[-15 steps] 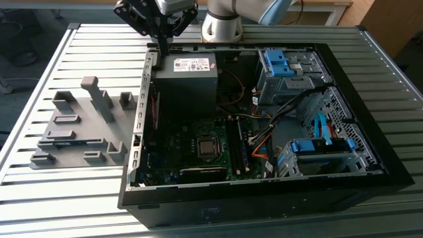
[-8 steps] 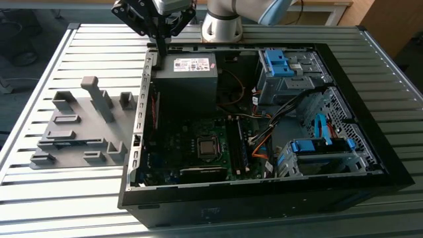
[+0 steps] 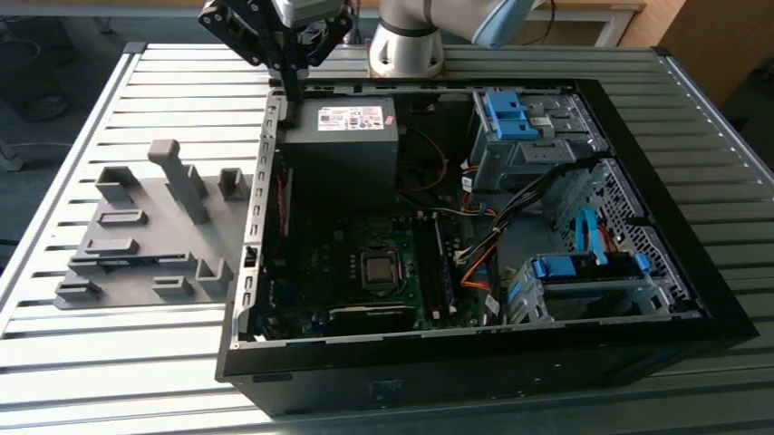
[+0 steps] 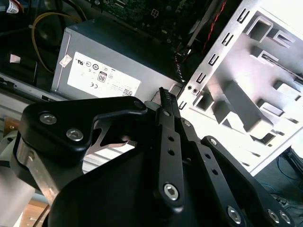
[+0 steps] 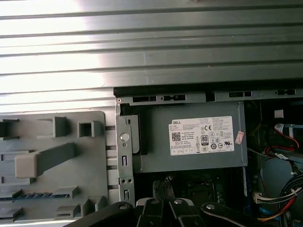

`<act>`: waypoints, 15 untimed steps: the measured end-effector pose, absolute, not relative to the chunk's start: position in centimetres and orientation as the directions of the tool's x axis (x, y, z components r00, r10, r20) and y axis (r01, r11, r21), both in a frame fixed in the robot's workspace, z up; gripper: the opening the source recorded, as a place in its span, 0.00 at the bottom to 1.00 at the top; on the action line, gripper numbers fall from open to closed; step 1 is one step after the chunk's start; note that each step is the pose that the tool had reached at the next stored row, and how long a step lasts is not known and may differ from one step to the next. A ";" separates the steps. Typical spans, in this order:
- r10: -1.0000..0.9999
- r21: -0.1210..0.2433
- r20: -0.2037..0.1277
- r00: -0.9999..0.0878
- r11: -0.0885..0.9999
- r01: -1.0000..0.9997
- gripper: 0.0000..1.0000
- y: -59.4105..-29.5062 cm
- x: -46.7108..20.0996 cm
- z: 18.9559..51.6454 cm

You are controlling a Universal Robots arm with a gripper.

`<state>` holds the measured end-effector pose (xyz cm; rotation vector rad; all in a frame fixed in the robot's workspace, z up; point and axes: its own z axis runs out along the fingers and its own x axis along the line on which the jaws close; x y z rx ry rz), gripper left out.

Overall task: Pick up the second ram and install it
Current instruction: 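Reach for the second ram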

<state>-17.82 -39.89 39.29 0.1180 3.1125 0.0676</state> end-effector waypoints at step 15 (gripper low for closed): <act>0.076 0.044 -0.024 -0.997 0.996 0.075 0.11 -39.9 -18.8 39.3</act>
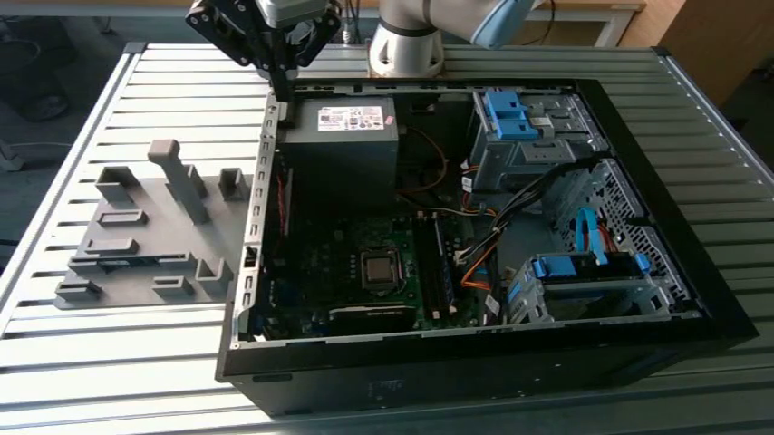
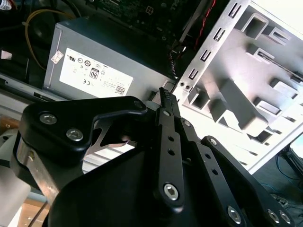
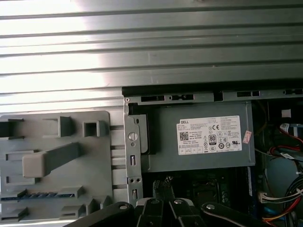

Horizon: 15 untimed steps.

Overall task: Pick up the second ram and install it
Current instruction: 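Reach for the second ram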

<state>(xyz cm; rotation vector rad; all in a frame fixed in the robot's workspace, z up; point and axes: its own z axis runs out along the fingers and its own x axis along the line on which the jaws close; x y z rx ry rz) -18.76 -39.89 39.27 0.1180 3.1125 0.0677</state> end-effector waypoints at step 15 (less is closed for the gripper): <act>0.076 0.044 -0.024 -0.997 0.996 0.075 0.11 -39.9 -19.7 39.2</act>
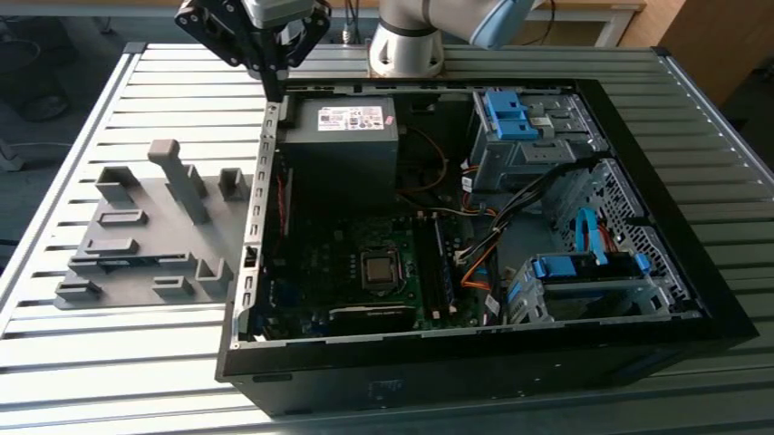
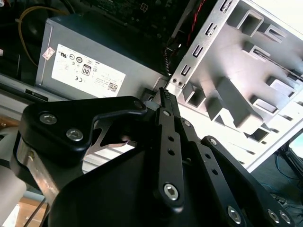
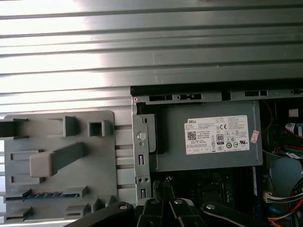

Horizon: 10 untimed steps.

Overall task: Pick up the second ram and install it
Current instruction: 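Reach for the second ram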

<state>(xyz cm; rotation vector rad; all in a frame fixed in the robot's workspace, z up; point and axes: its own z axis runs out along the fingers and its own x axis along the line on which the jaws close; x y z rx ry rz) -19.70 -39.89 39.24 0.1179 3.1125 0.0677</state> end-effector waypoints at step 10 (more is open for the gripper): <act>0.076 0.044 -0.024 -0.997 0.996 0.075 0.11 -39.9 -20.4 39.2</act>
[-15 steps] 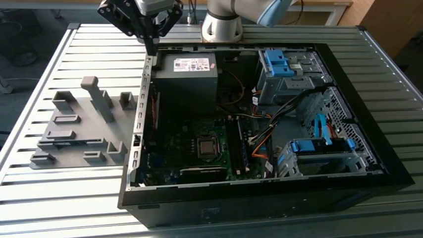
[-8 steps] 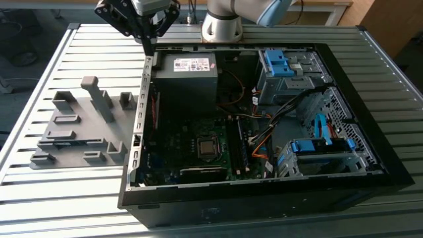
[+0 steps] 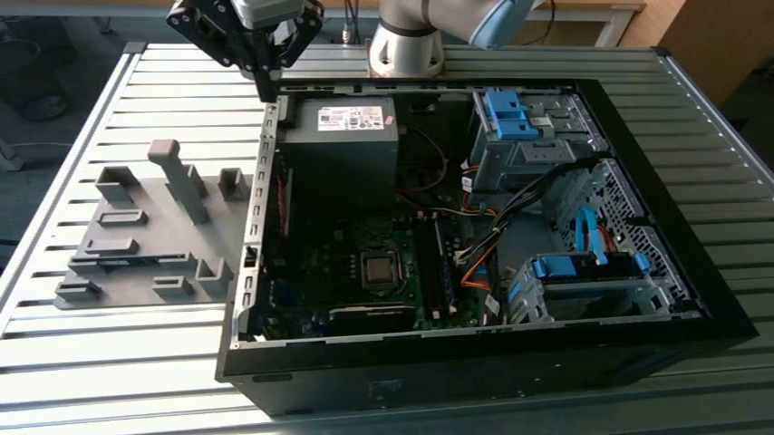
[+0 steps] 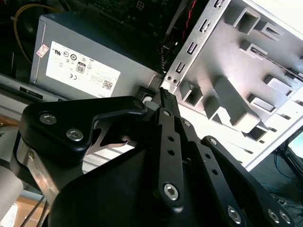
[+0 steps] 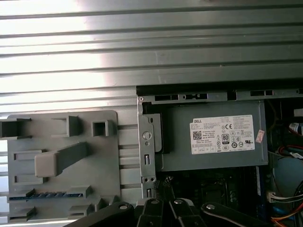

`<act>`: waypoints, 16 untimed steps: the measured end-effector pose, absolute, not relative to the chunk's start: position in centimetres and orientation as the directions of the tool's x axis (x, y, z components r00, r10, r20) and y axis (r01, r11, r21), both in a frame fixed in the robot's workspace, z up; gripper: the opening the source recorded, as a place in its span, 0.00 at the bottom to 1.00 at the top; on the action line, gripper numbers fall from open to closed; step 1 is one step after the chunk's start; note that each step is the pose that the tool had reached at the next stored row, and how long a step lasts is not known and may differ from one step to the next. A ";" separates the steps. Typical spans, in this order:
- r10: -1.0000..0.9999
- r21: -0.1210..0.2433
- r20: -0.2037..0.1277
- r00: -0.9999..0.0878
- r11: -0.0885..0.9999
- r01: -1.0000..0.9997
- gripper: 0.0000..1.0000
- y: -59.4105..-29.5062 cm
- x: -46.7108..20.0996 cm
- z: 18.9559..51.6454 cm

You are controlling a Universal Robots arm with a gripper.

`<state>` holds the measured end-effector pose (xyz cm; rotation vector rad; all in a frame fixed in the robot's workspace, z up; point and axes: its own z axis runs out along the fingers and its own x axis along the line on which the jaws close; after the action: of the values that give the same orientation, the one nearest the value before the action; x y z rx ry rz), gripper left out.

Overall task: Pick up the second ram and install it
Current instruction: 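Reach for the second ram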

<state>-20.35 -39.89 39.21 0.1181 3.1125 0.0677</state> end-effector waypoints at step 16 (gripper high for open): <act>0.076 0.044 -0.024 -0.997 0.996 0.075 0.11 -39.9 -21.4 39.2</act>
<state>-21.40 -39.89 39.17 0.1179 3.1125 0.0676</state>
